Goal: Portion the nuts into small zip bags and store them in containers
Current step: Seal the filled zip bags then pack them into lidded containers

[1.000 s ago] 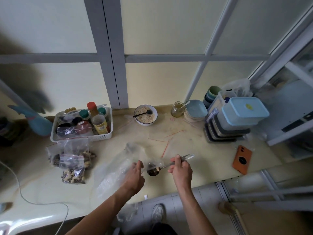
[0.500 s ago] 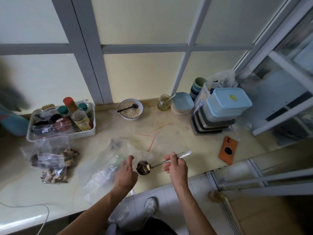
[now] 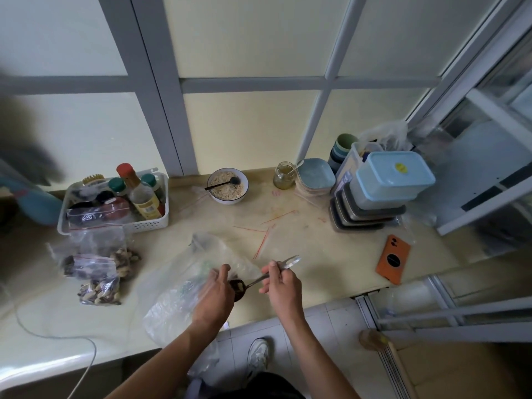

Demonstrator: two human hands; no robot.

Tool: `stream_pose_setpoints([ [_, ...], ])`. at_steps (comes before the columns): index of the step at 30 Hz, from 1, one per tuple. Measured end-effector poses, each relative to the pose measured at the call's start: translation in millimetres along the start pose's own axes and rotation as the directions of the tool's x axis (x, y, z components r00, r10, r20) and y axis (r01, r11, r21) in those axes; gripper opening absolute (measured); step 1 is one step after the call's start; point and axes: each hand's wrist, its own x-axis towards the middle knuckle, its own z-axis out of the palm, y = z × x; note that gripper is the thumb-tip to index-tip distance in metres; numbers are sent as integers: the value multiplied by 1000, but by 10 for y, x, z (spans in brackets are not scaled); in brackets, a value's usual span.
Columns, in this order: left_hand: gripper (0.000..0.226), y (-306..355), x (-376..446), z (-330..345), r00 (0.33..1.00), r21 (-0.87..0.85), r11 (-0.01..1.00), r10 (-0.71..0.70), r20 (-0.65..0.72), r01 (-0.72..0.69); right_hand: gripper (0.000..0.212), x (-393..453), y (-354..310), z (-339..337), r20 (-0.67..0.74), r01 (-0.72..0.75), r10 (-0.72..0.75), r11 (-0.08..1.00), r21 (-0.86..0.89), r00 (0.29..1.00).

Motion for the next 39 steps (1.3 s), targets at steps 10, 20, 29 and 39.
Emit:
stream_pose_setpoints([
  [10, 35, -50, 38, -289, 990, -133, 987, -106, -93, 93, 29, -91, -227, 403, 179, 174, -155, 980, -96, 971],
  [20, 60, -312, 96, -684, 949, -252, 964, -155, -274, 85, 28, -155, -290, 764, 429, 524, -441, 846, -94, 788],
  [29, 51, -487, 181, -959, 929, -266, 954, -219, -298, 140, 29, -156, -447, 850, 304, 702, -653, 708, -82, 694],
  [39, 51, -613, 238, -1068, 927, -297, 946, -224, -301, 132, 19, -150, -599, 804, -45, 636, -639, 769, -69, 768],
])
